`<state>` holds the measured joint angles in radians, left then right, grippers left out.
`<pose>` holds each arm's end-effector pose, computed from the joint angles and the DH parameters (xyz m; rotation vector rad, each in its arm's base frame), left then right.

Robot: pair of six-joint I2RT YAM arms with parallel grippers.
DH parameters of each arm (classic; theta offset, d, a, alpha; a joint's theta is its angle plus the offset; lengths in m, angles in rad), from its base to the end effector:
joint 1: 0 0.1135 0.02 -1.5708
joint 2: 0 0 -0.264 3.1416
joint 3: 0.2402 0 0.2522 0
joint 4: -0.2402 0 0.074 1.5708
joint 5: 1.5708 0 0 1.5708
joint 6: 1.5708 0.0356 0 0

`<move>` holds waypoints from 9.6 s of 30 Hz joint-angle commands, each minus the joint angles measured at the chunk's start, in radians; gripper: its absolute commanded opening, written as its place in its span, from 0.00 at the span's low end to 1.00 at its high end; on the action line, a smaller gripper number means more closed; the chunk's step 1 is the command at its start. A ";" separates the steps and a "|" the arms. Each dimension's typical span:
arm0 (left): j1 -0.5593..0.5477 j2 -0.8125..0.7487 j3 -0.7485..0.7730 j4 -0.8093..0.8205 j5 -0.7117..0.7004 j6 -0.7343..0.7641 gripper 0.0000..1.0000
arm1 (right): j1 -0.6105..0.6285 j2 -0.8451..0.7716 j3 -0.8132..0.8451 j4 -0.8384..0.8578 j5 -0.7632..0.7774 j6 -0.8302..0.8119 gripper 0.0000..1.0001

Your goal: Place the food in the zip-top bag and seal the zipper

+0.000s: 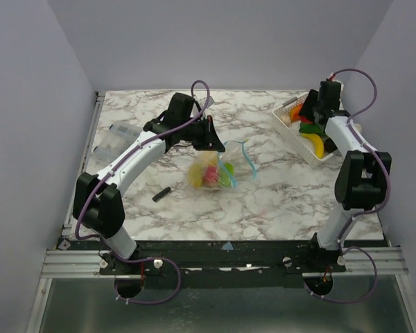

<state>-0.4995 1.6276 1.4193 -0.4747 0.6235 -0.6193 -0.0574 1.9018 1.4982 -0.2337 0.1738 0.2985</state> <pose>0.3121 -0.1940 0.3202 0.2238 2.4212 -1.2630 0.4412 -0.0315 0.2572 0.4835 2.1437 -0.0569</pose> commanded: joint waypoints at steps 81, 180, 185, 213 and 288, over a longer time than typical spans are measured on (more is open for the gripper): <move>-0.003 -0.130 0.007 -0.080 -0.031 0.165 0.00 | 0.676 -0.693 -0.579 0.162 -0.440 0.326 0.79; -0.004 -0.148 -0.033 -0.037 0.053 0.124 0.00 | 0.352 -0.690 -0.543 0.291 -0.579 0.322 0.00; -0.004 -0.161 -0.025 -0.040 0.060 0.125 0.00 | 0.515 -0.812 -0.799 0.669 -0.454 0.511 0.00; 0.014 -0.143 -0.135 0.301 0.303 -0.271 0.00 | 0.886 -0.820 -0.772 0.705 0.179 -0.116 0.10; 0.006 -0.042 0.031 -0.153 0.019 0.173 0.00 | 0.001 0.182 0.219 -0.027 0.084 0.482 0.79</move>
<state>-0.4866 1.5658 1.4380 -0.6201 0.6399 -0.4591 -0.0143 1.9789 1.5951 -0.2516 0.3004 0.6491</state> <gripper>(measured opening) 0.012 0.811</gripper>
